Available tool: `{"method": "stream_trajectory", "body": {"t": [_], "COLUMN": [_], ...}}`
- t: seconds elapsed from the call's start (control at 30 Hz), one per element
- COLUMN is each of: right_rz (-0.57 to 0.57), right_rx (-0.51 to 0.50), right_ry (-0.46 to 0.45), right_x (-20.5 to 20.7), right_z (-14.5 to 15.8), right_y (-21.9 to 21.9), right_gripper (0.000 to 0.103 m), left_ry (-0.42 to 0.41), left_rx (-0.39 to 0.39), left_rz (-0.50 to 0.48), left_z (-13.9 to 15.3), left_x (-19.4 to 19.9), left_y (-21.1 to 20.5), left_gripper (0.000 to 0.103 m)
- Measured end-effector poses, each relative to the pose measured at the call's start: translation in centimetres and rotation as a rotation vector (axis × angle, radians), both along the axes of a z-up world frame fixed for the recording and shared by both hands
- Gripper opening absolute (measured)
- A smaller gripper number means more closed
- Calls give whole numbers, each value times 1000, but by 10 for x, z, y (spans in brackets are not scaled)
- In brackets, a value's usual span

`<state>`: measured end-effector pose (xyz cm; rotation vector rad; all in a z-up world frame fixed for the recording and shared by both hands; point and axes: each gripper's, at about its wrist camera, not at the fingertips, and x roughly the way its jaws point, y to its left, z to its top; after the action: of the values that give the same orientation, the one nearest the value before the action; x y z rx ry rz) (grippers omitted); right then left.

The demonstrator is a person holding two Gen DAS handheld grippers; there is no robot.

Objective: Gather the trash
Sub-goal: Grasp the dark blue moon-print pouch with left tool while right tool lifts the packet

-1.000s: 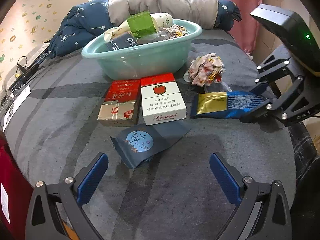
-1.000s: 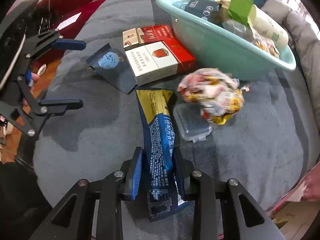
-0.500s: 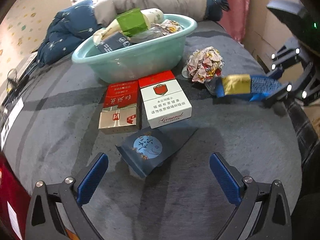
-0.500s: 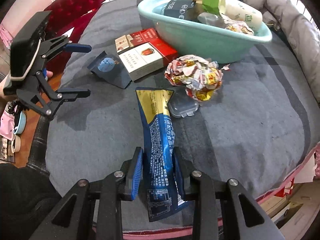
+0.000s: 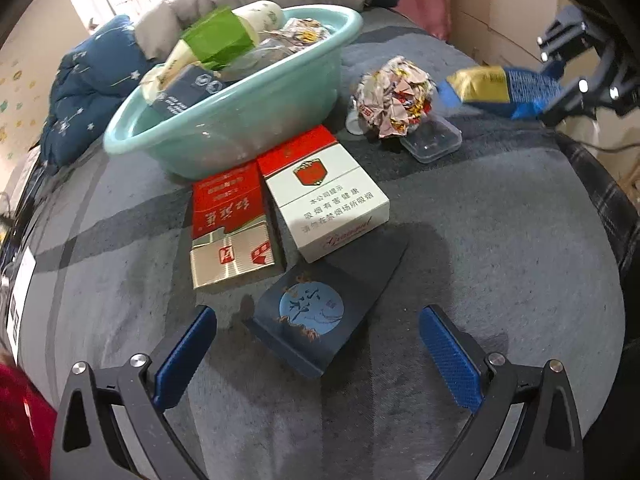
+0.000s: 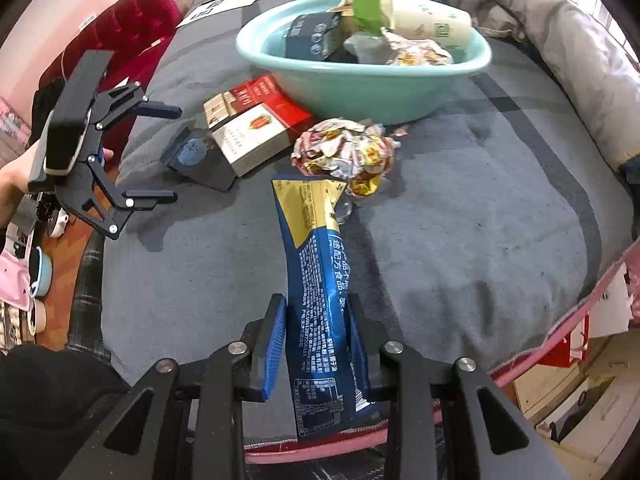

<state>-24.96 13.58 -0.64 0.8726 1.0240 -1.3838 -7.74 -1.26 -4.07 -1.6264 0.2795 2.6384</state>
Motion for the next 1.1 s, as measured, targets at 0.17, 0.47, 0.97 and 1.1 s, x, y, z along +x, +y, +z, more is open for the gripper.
{"method": "stream_trajectory", "body": {"t": [0.17, 0.47, 0.97, 1.1], "right_rz": [-42, -71, -77, -78], "right_rx": [-7, -10, -6, -2], "right_ry": [-15, -20, 1, 10], "right_x": [-13, -12, -5, -3], "right_z": [13, 23, 28, 29], "right_y": [8, 11, 14, 16], "right_gripper": [31, 31, 31, 31], "left_ry": [-22, -72, -129, -122], "left_rx": [-20, 30, 75, 78], "left_rz": [-75, -127, -33, -21], "left_z": [-3, -4, 1, 7], "left_x": [-5, -17, -9, -3], "left_y": [0, -1, -8, -6], "left_gripper": [103, 103, 60, 60]}}
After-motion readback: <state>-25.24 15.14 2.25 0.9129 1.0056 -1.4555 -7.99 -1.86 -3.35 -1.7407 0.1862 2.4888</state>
